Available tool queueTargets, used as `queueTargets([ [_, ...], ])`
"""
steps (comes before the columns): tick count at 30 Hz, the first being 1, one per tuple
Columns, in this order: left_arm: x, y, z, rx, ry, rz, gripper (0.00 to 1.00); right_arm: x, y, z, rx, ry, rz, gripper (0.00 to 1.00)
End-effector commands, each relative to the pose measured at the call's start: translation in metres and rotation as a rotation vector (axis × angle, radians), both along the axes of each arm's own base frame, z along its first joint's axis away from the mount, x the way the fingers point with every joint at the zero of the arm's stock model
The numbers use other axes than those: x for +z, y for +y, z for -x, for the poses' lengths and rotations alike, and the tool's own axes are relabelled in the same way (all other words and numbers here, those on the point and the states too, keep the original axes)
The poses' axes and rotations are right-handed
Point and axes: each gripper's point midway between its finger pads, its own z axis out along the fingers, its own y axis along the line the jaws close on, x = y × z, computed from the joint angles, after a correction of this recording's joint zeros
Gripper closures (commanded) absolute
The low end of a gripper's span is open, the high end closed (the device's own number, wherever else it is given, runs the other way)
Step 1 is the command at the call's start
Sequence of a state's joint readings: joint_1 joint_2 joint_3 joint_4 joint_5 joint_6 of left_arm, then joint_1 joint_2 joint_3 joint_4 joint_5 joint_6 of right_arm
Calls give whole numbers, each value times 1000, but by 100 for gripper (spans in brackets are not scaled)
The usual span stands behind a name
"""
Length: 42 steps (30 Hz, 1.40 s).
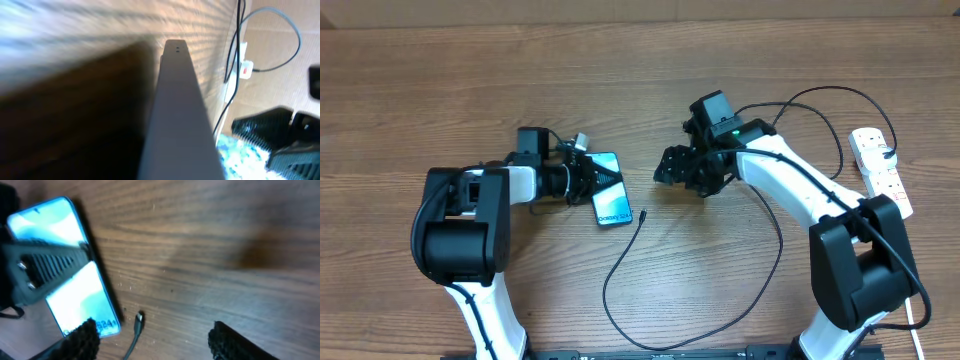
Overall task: Plug charger to phone and switch on socket
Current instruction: 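Move the right gripper down onto the black cable's USB-C plug and grasp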
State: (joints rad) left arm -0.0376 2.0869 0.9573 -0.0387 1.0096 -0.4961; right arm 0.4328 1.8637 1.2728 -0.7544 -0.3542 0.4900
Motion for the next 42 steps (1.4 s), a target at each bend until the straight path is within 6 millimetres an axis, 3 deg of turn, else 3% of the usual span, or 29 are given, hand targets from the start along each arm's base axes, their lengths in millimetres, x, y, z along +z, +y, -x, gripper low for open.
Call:
queueTargets([
  [1, -46, 22, 15, 59, 99, -149, 96, -13, -11, 9, -163, 55, 120, 32],
  [4, -51, 26, 15, 82, 122, -177, 96, -19, -20, 16, -297, 80, 218, 32],
  [9, -56, 31, 13, 127, 159, -209, 96, -22, -13, 22, -320, 26, 295, 24],
  [11, -56, 31, 13, 126, 159, -209, 96, -22, -7, 26, -298, 13, 303, 16],
  [13, -56, 31, 13, 126, 159, -209, 96, -22, -1, 30, -280, 11, 302, 0],
  [18, -56, 32, 13, 127, 159, -211, 96, -22, 11, 34, -251, -3, 284, 0],
  [19, -56, 32, 13, 129, 159, -214, 96, -23, 14, 36, -245, 0, 277, 1],
  [24, -61, 44, 9, 185, 189, -244, 96, -33, 17, 50, -314, 55, 268, 35],
  [31, -64, 62, 5, 248, 213, -262, 96, -56, 19, 66, -372, 77, 254, 66],
  [35, -64, 70, 3, 284, 234, -253, 96, -61, 33, 69, -345, 48, 212, 70],
  [42, -60, 74, 1, 294, 239, -215, 96, -60, 40, 69, -328, 33, 195, 66],
])
